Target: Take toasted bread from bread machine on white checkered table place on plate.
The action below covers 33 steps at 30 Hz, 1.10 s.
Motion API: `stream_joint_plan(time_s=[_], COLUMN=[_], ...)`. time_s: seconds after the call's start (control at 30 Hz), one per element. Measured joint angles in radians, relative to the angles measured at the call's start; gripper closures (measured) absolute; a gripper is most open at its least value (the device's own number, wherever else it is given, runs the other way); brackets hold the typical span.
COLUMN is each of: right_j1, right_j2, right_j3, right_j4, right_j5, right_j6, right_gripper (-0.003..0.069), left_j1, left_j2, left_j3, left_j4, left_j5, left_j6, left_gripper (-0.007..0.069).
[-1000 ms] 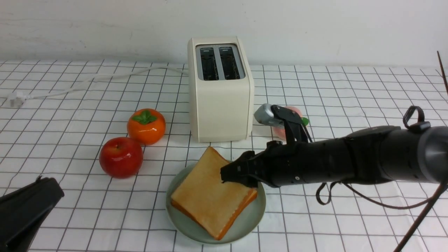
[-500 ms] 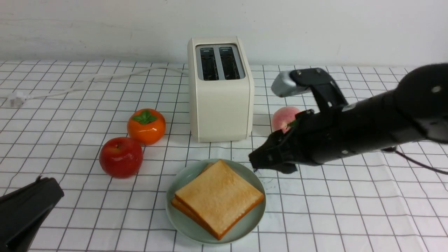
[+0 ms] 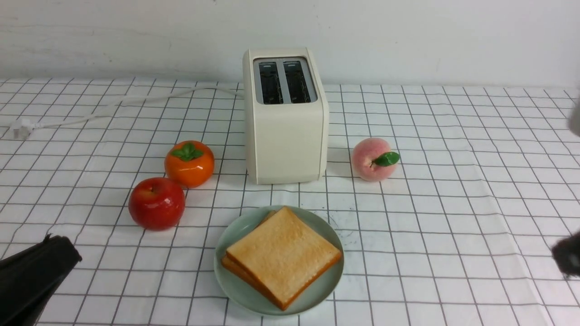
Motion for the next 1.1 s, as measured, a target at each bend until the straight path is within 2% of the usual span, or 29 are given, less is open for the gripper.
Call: stream_joint_plan(time_s=[0.27,0.67,0.83,0.87,0.93,0.97,1.1], right_j1=[0.0,-0.025,-0.227,-0.296,-0.341,-0.416,-0.489], right_j2=[-0.332,-0.601,-0.712,-0.755,-0.785,-0.838,-0.898], right_j3=[0.177,0.2,0.272,0.321,0.383,0.492,0.731], right_j4=[-0.009,-0.018,-0.029,-0.028,-0.025,-0.02,0.0], right_j5=[0.047,0.078,0.024,-0.06,-0.132,-0.286,-0.528], right_j6=[0.051,0.051,0.012,-0.026,-0.071,-0.139,-0.226], right_gripper=[0.0665,0.0655,0.0655,0.0655,0.0655,0.0655,0.0654], left_j1=[0.0,0.0,0.0,0.0,0.0,0.0,0.0], left_j2=[0.0,-0.001,-0.001,-0.001,-0.001,-0.001,-0.001], left_j3=[0.0,0.0,0.0,0.0,0.0,0.0,0.0], left_j4=[-0.001,-0.001,-0.001,-0.001,-0.001,-0.001,-0.001], left_j5=[-0.002,-0.002,-0.005,-0.005,-0.005,-0.005,-0.005], left_j6=[0.0,0.0,0.0,0.0,0.0,0.0,0.0], left_gripper=[0.0638,0.0638,0.0638,0.0638,0.0638,0.0638,0.0638])
